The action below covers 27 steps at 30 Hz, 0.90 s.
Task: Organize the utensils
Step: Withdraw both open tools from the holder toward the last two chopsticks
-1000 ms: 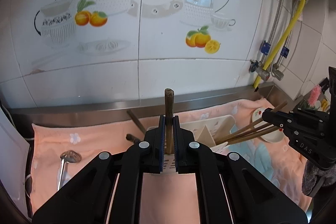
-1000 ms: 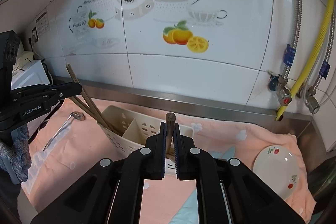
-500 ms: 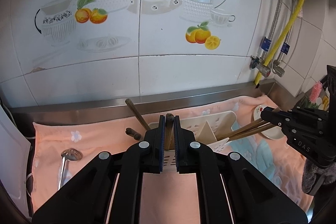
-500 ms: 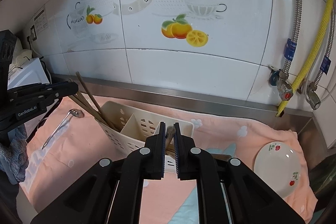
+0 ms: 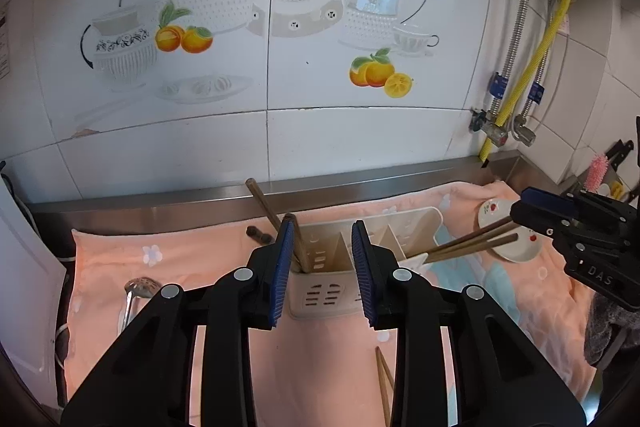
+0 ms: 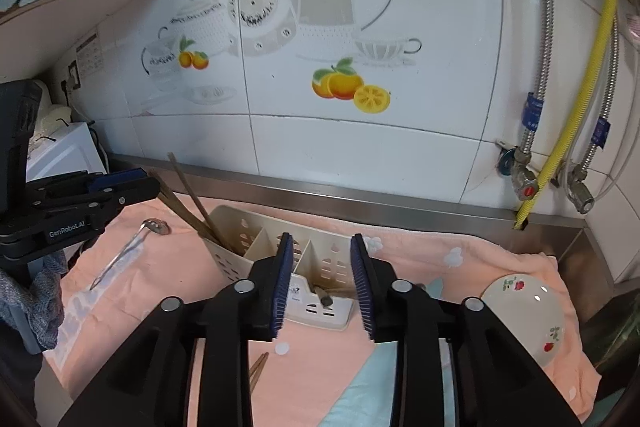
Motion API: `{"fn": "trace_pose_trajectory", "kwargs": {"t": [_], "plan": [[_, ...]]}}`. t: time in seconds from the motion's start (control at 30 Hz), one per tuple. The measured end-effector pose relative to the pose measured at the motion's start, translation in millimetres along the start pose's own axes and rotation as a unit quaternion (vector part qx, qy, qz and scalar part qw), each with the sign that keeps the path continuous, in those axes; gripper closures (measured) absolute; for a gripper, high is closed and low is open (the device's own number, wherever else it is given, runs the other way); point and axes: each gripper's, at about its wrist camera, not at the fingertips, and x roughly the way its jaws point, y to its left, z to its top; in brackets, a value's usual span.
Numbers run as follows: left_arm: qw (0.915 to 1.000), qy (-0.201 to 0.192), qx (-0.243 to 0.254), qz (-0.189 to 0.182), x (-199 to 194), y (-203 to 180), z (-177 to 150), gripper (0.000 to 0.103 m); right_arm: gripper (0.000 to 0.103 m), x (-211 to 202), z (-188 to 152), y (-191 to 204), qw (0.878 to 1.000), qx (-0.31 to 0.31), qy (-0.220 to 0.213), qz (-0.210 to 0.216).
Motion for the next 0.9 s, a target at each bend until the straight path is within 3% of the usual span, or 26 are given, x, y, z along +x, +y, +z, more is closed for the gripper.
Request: {"fn": "trace_pose_trajectory", "kwargs": {"t": [0.07, 0.17, 0.4, 0.73, 0.9], "plan": [[1.0000, -0.004, 0.001, 0.002, -6.9, 0.2, -2.7, 0.059, 0.070, -9.7, -2.9, 2.3, 1.000, -0.003, -0.006, -0.002], [1.0000, -0.008, 0.000, 0.003, -18.3, 0.7, -8.0, 0.056, 0.064, -22.5, -7.8, 4.2, 1.000, -0.003, -0.015, -0.004], [0.9998, -0.019, -0.002, 0.010, -44.8, 1.6, -22.5, 0.036, 0.056, -49.1, -18.3, 12.3, 0.999, -0.011, -0.030, -0.009], [0.9996, -0.027, -0.012, 0.006, -71.9, 4.8, -56.6, 0.023, 0.050, -75.7, -46.0, 24.5, 0.999, -0.011, -0.036, -0.001], [0.9993, -0.027, -0.012, 0.023, -79.9, 9.7, -80.0, 0.015, 0.046, -77.8, -72.6, 32.4, 1.000, -0.012, -0.027, 0.003]]}}
